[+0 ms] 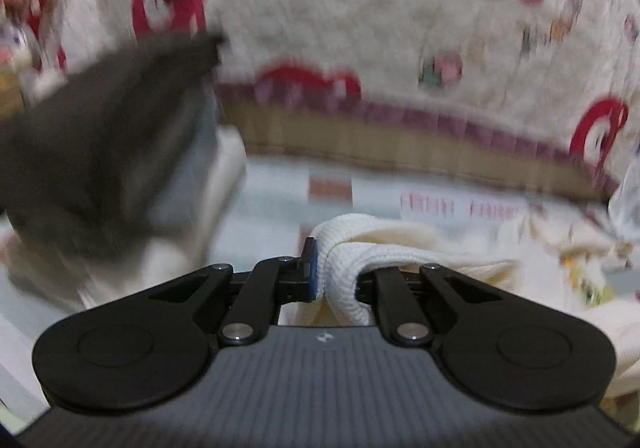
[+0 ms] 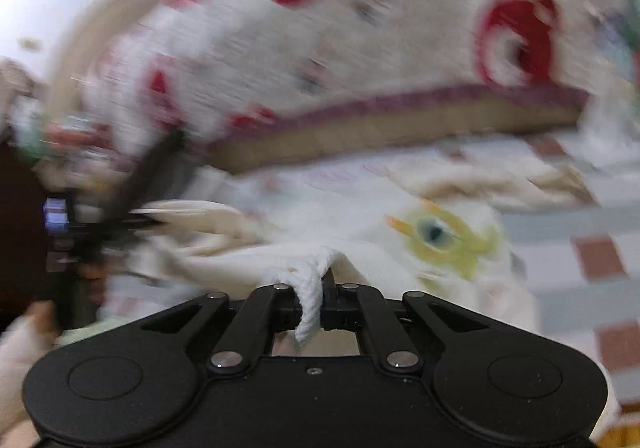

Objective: Fold clothes

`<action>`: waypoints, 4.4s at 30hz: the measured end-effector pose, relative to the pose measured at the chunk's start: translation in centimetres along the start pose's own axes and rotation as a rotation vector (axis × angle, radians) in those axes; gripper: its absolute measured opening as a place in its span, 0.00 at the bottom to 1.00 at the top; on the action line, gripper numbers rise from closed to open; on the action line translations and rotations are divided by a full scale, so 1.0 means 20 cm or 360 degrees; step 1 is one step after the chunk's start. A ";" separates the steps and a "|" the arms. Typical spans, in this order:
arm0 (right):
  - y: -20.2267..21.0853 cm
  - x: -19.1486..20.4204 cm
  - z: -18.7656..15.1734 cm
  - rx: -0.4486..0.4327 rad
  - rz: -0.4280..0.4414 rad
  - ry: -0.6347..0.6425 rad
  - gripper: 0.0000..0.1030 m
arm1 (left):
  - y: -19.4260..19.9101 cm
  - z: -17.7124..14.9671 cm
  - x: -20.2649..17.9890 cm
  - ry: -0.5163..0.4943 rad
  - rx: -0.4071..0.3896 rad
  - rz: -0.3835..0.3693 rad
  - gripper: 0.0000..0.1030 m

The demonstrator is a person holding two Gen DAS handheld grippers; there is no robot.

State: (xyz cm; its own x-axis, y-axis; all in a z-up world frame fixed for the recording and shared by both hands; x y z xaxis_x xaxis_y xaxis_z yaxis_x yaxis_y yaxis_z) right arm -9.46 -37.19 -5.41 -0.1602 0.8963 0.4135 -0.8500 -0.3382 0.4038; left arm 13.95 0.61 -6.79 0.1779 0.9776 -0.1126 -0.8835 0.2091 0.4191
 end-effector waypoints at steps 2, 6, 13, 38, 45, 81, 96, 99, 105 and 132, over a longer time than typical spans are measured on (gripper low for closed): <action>0.08 0.13 0.06 0.0002 0.0279 0.0027 0.04 | 0.12 0.17 0.12 0.0058 -0.0124 0.0078 0.07; 0.09 0.27 0.08 0.0190 0.0675 -0.0057 0.04 | 0.33 0.32 0.42 0.0285 -0.0133 0.0184 0.07; -0.22 0.38 -0.20 0.0762 0.1082 -0.0352 0.05 | 0.30 -0.21 0.74 0.0381 0.0513 0.0475 0.13; -0.44 0.44 -0.20 0.0956 0.0510 0.0164 0.54 | 0.60 -0.57 0.64 0.0979 0.1000 -0.0147 0.61; -0.58 0.36 -0.20 0.0827 0.0209 0.0232 0.54 | 0.67 -0.48 0.55 0.0834 0.0928 -0.0213 0.61; -1.73 0.23 0.37 0.1199 -0.0285 0.0780 0.22 | -0.49 -0.43 0.02 0.0590 0.0873 -0.0427 0.63; -2.03 0.36 0.02 0.1354 -0.0181 0.1285 0.66 | -0.48 -0.50 0.02 0.0312 0.0941 -0.0388 0.60; -2.07 0.28 0.06 0.1341 -0.0290 0.1150 0.38 | -0.48 -0.51 0.01 0.0336 0.0957 -0.0450 0.60; -2.05 0.21 0.30 0.1093 -0.0400 0.0850 0.03 | -0.48 -0.51 0.03 0.0405 0.0942 -0.0517 0.62; -1.67 0.33 0.08 0.1309 -0.0167 0.1049 0.24 | -0.44 -0.37 0.02 0.0187 0.0587 -0.0329 0.36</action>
State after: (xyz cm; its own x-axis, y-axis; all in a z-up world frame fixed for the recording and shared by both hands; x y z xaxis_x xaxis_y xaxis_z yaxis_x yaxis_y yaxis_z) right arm 18.68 -20.46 -14.81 -0.5560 0.8273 -0.0802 -0.3135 -0.1193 0.9421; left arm 18.65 -0.94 -17.20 0.2653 0.9093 -0.3206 -0.6171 0.4156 0.6681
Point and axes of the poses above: each gripper's, at about its wrist camera, not at the fingertips, and y roughly against the way its jaws point, x to its left, z to its top, the point moved 6 cm from there along -y, roughly the way its jaws point, and after that the axes turned 3 degrees about -x, right-handed, at the moved point
